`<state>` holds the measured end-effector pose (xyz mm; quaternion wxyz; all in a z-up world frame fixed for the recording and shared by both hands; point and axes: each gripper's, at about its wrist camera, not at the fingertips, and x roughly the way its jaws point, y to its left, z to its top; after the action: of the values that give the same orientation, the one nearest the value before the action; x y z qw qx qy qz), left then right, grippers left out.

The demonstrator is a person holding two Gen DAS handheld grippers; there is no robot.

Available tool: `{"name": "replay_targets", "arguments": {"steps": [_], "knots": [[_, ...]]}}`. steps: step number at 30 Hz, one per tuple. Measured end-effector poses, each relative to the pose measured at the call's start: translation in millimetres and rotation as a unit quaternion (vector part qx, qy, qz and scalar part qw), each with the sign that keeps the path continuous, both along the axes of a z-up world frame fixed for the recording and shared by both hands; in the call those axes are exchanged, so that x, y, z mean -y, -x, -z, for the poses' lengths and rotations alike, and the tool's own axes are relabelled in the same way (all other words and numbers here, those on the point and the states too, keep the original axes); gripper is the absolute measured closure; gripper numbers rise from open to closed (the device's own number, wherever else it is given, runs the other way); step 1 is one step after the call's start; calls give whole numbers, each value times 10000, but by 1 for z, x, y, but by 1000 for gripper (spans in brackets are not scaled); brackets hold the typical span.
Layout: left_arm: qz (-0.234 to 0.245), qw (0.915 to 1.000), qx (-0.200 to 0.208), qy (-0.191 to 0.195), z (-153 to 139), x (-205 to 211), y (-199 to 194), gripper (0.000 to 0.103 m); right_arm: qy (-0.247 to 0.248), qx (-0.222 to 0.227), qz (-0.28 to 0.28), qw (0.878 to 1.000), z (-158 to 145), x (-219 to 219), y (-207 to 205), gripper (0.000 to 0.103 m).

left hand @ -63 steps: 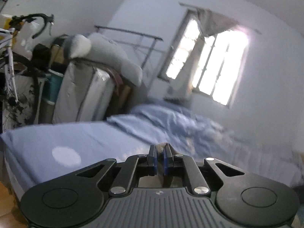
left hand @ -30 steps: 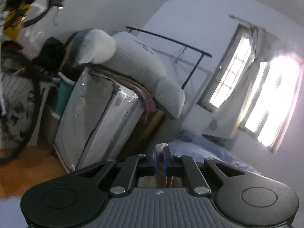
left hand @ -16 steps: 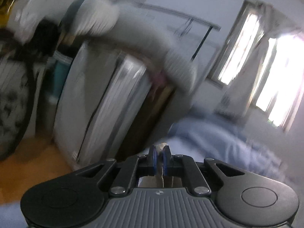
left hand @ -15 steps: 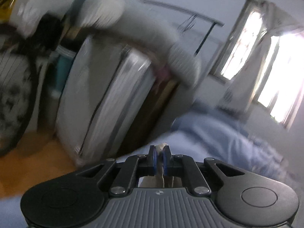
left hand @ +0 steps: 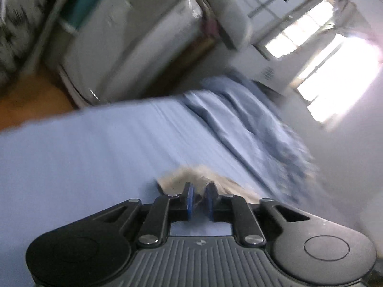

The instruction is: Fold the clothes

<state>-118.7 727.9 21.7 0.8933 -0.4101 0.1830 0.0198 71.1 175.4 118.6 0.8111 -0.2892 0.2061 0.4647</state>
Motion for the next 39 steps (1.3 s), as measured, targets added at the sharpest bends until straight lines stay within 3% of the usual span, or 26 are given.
{"name": "replay_targets", "arguments": {"steps": [1,3,6,9,14,17,23,24,25,26,27,28,30,32,33,34,35,39], "knots": [[55,9999,15,156,1,-4,5,67,3,37,6,10000,-1,0,1,49],[-64,9986,188,483,1,-16,15,48,9,110,19,9999,-3,0,2,49],[-505,9936,205,990,4,-33,16,31,-54,217,63,9997,-8,0,5,49],[-476,9894,-405,1312,13,-37,-1,33,-185,245,129,9994,-12,0,9,49],[133,9839,-136,1779,12,-20,-17,33,-169,345,147,9992,-15,3,14,49],[-65,9791,-217,2019,14,-14,-24,32,-221,403,166,9988,-18,5,16,49],[-1047,9692,-319,2207,29,-10,-25,35,-308,424,127,9985,-16,5,24,49],[-1105,9696,-401,2144,28,-10,-30,41,-297,442,103,9985,-15,5,26,49],[-1195,9719,-547,1953,24,-10,-34,58,-291,473,90,9984,-15,5,27,49],[-1285,9736,-696,1753,20,-10,-38,69,-304,484,89,9983,-16,6,28,49],[-1474,9738,-920,1466,13,-9,-44,88,-332,481,111,9982,-16,7,28,49],[-1621,9743,-1094,1117,3,-8,-50,91,-360,477,133,9981,-17,8,28,49],[-1633,9825,-875,176,-24,0,-56,94,-348,496,159,9980,-18,10,29,49],[-1329,9873,-69,-863,-52,20,-51,94,-334,519,177,9979,-18,12,29,49],[-1057,9841,350,-1382,-61,34,-47,94,-326,533,181,9979,-18,13,30,49],[-802,9841,387,-1535,-63,40,-46,93,-315,538,190,9979,-18,14,29,49],[-503,9879,147,-1461,-58,41,-48,93,-310,543,210,9978,-18,15,29,49],[6,9864,-910,-1371,-22,43,-42,91,-327,522,282,9977,-16,17,27,49]]}}
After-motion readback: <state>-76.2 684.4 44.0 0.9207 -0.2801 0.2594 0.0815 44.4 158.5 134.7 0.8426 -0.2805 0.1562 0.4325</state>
